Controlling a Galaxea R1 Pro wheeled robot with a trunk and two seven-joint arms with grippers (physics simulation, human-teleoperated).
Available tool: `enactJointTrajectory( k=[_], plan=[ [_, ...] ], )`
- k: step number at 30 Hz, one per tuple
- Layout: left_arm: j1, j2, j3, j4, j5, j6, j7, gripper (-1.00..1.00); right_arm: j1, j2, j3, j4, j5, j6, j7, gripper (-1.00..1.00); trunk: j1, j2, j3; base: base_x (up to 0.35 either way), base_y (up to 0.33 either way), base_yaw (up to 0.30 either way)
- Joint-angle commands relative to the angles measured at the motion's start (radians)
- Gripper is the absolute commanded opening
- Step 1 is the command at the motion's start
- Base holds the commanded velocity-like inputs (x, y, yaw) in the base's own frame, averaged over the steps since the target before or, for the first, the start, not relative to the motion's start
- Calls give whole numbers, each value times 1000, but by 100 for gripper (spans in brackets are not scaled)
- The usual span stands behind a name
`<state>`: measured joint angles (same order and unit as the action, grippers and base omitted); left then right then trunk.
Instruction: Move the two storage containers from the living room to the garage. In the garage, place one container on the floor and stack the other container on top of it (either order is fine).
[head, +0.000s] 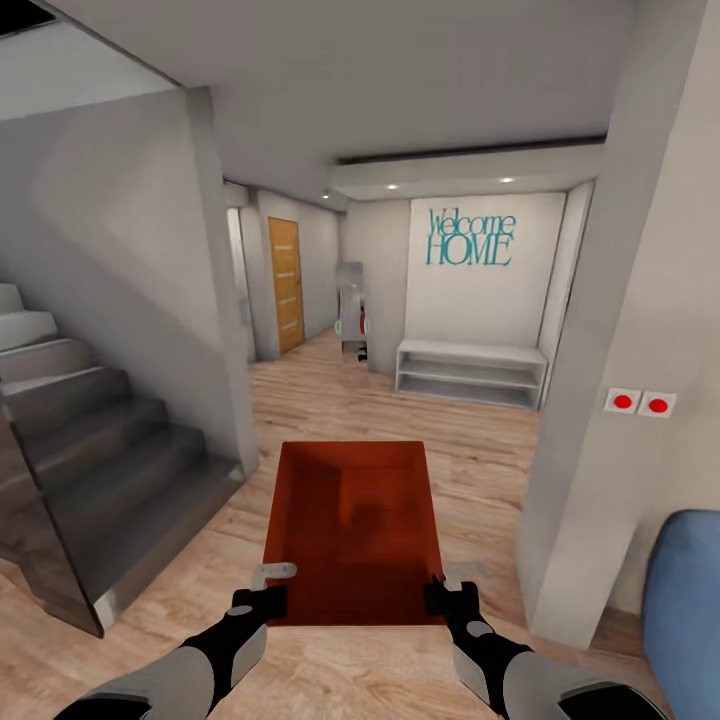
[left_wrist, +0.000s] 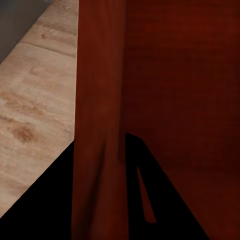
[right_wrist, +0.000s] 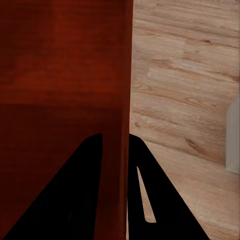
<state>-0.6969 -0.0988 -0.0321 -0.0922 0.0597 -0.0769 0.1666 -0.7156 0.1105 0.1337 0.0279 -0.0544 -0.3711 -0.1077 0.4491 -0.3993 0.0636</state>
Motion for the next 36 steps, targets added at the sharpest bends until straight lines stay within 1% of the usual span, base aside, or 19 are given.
enactJointTrajectory(
  k=[1,36],
  plan=[
    [-1,0,11,0,0,-4,22,-100,-1,0,35,4,-33,-8,-6,-100,1,-1,0,322,0,0],
    [-1,1,11,0,-1,-4,22,-100,0,0,35,4,-32,-9,-6,-100,1,-1,0,322,0,0]
  ],
)
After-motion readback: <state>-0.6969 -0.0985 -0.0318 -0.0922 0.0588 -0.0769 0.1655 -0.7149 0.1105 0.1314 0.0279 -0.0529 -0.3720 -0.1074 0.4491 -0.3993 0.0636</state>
